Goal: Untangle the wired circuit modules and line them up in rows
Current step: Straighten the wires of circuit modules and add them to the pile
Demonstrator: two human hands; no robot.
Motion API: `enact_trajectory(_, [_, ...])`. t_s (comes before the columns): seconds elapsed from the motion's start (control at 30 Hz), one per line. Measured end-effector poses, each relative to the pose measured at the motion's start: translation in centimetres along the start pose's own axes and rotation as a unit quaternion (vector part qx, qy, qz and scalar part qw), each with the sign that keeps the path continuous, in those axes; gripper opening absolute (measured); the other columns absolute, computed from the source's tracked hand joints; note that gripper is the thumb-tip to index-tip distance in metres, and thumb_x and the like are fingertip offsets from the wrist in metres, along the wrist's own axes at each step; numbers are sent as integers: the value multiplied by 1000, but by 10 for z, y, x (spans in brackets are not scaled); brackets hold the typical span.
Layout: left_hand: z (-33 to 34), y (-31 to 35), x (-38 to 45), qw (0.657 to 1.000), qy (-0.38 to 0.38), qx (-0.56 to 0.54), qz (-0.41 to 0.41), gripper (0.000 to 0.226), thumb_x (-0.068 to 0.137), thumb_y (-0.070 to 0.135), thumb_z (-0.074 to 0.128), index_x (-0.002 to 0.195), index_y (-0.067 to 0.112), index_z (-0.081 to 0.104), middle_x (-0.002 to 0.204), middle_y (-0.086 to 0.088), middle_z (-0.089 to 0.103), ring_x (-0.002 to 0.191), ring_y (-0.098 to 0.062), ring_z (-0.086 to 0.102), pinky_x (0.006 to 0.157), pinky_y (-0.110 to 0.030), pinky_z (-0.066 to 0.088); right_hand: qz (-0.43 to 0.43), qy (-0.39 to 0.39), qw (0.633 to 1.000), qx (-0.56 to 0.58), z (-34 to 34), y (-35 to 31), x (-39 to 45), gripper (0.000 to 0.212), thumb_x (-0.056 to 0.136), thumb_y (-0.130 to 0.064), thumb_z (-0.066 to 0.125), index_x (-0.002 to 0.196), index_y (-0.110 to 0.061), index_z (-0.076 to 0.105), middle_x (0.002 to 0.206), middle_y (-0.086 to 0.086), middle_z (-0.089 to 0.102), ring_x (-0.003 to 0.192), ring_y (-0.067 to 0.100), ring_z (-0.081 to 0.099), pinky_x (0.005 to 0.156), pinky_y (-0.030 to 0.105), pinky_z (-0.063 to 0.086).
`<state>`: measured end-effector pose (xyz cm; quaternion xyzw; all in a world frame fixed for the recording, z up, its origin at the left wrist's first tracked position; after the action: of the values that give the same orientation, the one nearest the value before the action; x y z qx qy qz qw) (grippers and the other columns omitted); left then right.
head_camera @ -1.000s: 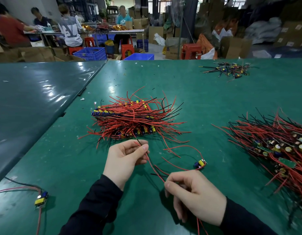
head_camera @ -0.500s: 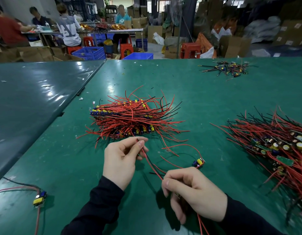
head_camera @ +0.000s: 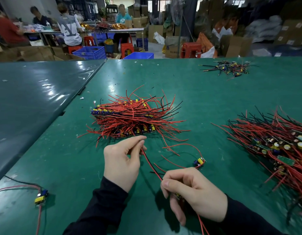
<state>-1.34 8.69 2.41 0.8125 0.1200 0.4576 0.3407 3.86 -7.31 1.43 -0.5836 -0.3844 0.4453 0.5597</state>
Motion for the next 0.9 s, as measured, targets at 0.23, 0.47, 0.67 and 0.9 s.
enact_trajectory(0.23, [3,-3,2,962,-14,-203,-182,23,86,-1,61,93,19,71,69,-2,73,61,-16,70,58,-22,55,3,10,1000,-4,0,0,-1,22,93,-17,45,73,-10,52,43,1,57,32,10,48,39,19,36])
enact_trajectory(0.47, [17,2,-5,744,-113,-469,-463,67,60,5,66,124,-1,46,85,-19,73,71,-22,73,56,-21,55,12,97,995,-13,-8,7,2,26,98,-8,42,74,-6,54,43,10,55,32,16,47,38,19,37])
enact_trajectory(0.67, [23,4,-11,706,-167,-491,-482,63,61,3,65,122,-2,50,95,-18,73,80,-21,72,60,-22,57,-4,133,991,-2,-13,6,3,26,97,-10,43,75,-7,56,44,12,55,33,19,48,40,19,38])
enact_trajectory(0.9, [25,8,-14,759,-228,-428,-434,20,68,13,64,82,6,77,79,-13,72,64,-15,69,57,-21,55,-3,123,992,1,-13,5,2,27,97,-10,43,74,-9,57,44,12,55,32,18,48,40,18,37])
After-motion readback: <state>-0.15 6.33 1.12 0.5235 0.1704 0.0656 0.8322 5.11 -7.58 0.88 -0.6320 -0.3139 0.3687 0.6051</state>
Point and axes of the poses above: each hand's wrist, its own x-axis towards the middle knuckle, its own z-axis out of the palm, y = z × x, the point moved 3 cm from there along x, towards the middle knuckle
